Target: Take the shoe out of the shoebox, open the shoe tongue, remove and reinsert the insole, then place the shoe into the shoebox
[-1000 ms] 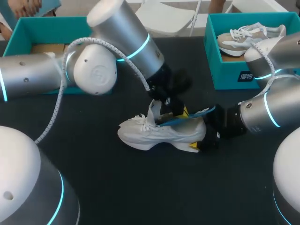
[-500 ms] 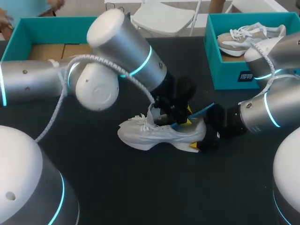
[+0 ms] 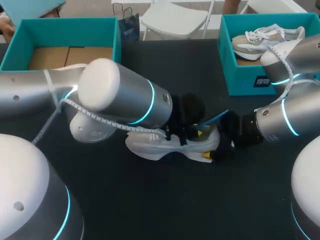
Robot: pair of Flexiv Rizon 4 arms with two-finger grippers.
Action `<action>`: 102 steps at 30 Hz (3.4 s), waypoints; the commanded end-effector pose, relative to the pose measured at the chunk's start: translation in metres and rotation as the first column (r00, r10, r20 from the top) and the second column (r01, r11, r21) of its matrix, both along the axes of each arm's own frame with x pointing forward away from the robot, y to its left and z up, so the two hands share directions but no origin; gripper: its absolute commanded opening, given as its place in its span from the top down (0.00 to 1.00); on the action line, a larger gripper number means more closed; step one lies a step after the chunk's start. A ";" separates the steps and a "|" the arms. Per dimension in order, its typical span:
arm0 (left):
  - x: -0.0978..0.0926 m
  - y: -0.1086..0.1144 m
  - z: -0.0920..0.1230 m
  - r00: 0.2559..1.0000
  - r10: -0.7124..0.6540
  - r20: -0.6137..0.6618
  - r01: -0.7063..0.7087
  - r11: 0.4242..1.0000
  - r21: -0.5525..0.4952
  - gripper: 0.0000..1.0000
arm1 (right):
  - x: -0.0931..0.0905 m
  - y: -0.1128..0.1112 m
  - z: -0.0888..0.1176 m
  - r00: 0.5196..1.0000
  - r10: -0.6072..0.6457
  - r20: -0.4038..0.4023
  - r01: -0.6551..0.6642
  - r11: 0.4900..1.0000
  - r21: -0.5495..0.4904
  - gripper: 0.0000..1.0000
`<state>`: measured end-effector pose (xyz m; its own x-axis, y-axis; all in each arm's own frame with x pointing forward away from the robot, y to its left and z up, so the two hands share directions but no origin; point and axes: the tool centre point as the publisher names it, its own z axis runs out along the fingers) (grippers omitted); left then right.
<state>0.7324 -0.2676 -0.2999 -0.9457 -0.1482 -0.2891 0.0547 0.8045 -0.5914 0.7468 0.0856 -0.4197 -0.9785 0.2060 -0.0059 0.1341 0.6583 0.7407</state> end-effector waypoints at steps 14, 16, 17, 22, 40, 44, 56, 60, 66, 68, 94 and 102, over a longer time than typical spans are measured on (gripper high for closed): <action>0.018 -0.012 -0.020 1.000 0.028 -0.008 -0.029 1.000 -0.009 0.64 | 0.003 -0.001 -0.014 0.558 0.661 -0.501 -0.579 0.743 0.336 1.00; 0.018 -0.013 -0.022 0.999 0.036 -0.009 -0.036 0.999 -0.012 0.67 | 0.003 -0.001 -0.014 0.558 0.661 -0.501 -0.579 0.743 0.336 1.00; 0.018 -0.013 -0.022 0.999 0.037 -0.009 -0.037 0.999 -0.013 0.68 | 0.003 -0.001 -0.014 0.558 0.661 -0.501 -0.579 0.743 0.336 1.00; 0.017 -0.019 -0.025 0.999 0.051 -0.020 -0.051 0.998 -0.029 1.00 | 0.003 -0.001 -0.014 0.558 0.661 -0.501 -0.579 0.743 0.336 1.00; 0.011 0.002 0.053 0.973 -0.077 -0.217 0.036 0.982 -0.187 1.00 | 0.003 -0.001 -0.014 0.558 0.661 -0.501 -0.579 0.743 0.336 1.00; 0.010 -0.001 0.075 0.954 -0.154 -0.257 0.094 0.969 -0.231 1.00 | 0.003 -0.001 -0.014 0.558 0.661 -0.501 -0.579 0.743 0.336 1.00; 0.004 0.008 0.174 0.884 -0.388 -0.261 0.202 0.820 -0.536 1.00 | 0.003 -0.001 -0.014 0.558 0.661 -0.501 -0.579 0.743 0.336 1.00; 0.002 0.015 0.205 0.873 -0.431 -0.229 0.209 0.754 -0.622 1.00 | 0.003 -0.001 -0.014 0.558 0.661 -0.501 -0.579 0.743 0.336 1.00; -0.001 0.024 0.235 0.859 -0.470 -0.206 0.202 0.679 -0.706 1.00 | 0.003 -0.001 -0.014 0.558 0.661 -0.501 -0.579 0.743 0.336 1.00; -0.001 0.028 0.245 0.846 -0.493 -0.206 0.219 0.671 -0.708 1.00 | 0.003 -0.001 -0.014 0.558 0.661 -0.501 -0.579 0.743 0.336 1.00; -0.019 0.037 0.264 0.828 -0.468 -0.308 0.084 0.648 -0.757 1.00 | 0.003 -0.001 -0.014 0.558 0.661 -0.501 -0.579 0.743 0.336 1.00; -0.037 0.043 0.311 0.732 -0.485 -0.478 -0.146 0.575 -0.805 1.00 | 0.003 -0.001 -0.014 0.558 0.661 -0.501 -0.579 0.743 0.336 1.00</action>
<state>0.7076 -0.2306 0.0036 -0.8998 0.1933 0.3912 -0.3844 0.0729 -0.9203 0.7468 0.0856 -0.4197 -0.9785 0.2060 -0.0058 0.1342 0.6583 0.7407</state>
